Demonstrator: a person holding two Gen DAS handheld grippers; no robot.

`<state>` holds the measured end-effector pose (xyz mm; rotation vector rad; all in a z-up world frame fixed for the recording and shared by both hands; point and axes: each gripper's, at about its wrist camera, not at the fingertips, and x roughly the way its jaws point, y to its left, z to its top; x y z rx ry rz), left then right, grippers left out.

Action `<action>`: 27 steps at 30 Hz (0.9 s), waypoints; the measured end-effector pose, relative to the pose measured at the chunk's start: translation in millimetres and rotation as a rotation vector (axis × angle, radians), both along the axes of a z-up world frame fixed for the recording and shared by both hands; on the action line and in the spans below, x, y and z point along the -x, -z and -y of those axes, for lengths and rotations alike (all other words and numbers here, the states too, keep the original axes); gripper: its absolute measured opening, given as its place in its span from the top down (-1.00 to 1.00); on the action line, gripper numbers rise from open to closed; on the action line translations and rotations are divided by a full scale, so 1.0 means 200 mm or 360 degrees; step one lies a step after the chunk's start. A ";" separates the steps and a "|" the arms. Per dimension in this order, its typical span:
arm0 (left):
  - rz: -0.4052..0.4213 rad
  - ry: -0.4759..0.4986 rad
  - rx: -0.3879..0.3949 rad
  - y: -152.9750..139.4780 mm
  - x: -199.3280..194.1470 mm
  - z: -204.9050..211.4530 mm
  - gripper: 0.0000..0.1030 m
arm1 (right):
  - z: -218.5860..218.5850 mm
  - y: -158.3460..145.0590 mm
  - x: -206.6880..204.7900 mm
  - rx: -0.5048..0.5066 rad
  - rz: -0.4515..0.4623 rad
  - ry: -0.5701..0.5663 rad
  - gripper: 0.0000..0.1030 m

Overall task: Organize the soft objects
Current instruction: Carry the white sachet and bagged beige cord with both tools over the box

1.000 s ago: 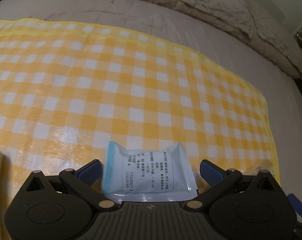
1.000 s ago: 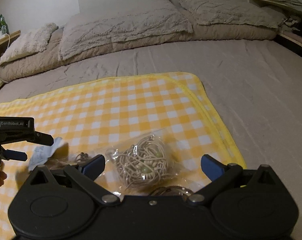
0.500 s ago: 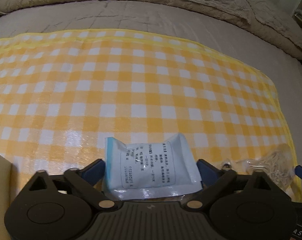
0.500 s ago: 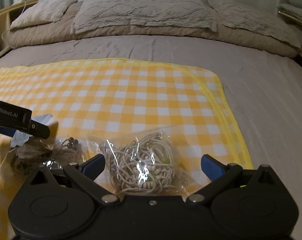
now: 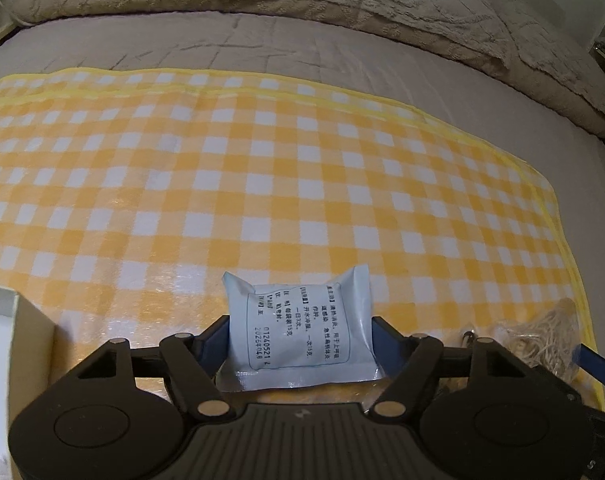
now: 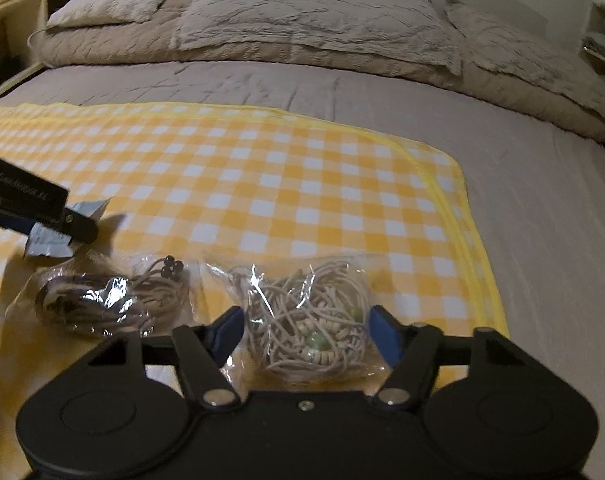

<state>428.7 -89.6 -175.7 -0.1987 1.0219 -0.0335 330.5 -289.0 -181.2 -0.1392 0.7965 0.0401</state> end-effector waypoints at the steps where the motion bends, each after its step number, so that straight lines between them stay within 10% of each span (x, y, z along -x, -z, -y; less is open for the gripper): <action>1: 0.0006 0.0001 -0.0006 0.00 0.01 0.00 -0.42 | 0.00 0.00 0.00 0.0004 0.0000 -0.0004 -0.20; 27: 0.0370 0.0134 0.0063 -0.60 0.57 -0.14 -0.41 | -0.07 -0.51 0.35 -0.0224 0.0197 0.0136 0.06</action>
